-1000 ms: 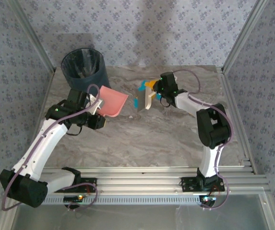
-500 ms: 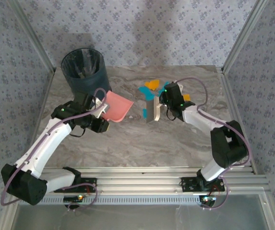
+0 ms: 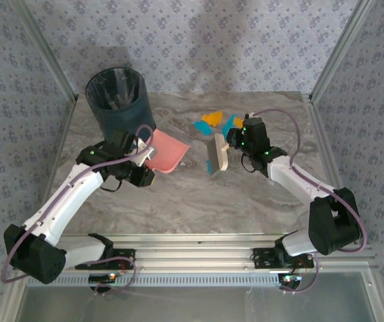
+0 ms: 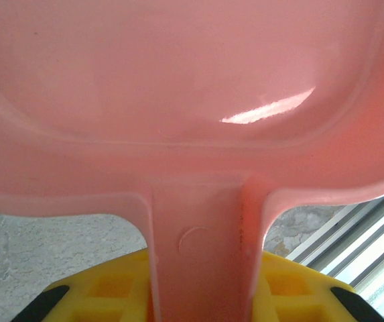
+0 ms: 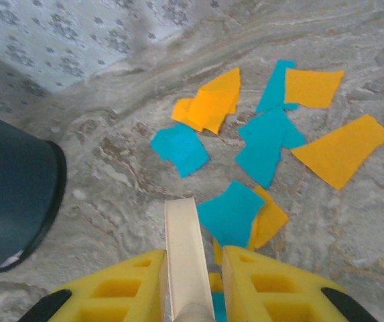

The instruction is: Sweep away the paper scraps from the table

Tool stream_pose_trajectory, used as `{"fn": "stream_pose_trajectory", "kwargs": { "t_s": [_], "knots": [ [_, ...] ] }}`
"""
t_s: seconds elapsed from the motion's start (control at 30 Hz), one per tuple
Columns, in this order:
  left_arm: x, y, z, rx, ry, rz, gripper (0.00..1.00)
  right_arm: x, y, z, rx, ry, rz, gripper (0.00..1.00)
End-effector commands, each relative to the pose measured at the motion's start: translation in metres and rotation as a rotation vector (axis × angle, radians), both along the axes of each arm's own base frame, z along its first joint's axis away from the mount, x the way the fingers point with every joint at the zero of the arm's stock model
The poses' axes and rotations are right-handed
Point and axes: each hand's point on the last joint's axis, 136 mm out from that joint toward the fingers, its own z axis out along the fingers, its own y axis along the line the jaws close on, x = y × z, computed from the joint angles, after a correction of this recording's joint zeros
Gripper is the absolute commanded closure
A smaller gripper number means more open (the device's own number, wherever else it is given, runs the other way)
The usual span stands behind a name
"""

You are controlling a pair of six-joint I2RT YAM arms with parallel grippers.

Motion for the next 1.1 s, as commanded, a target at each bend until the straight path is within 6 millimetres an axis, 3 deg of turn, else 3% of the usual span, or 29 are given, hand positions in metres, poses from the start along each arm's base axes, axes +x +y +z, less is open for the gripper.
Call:
{"fn": "stream_pose_trajectory", "kwargs": {
  "t_s": [0.0, 0.3, 0.47, 0.73, 1.07],
  "knots": [
    [0.005, -0.004, 0.006, 0.002, -0.032, -0.023, 1.0, 0.015, 0.001, 0.023, 0.125, -0.072, 0.023, 1.0],
    [0.004, -0.006, 0.001, 0.014, -0.017, -0.032, 1.0, 0.059, -0.021, -0.002, 0.235, 0.015, -0.094, 1.0],
    [0.003, -0.006, -0.001, 0.02, -0.011, -0.034, 1.0, 0.066, -0.029, -0.023, 0.248, 0.079, -0.162, 1.0],
    [0.0, -0.006, -0.005, 0.032, -0.004, -0.048, 1.0, 0.039, -0.049, -0.056, 0.177, 0.175, -0.251, 1.0],
    [-0.001, -0.014, -0.017, 0.071, 0.005, -0.111, 1.0, -0.006, -0.062, -0.061, 0.091, 0.195, -0.281, 1.0]
  ]
}}
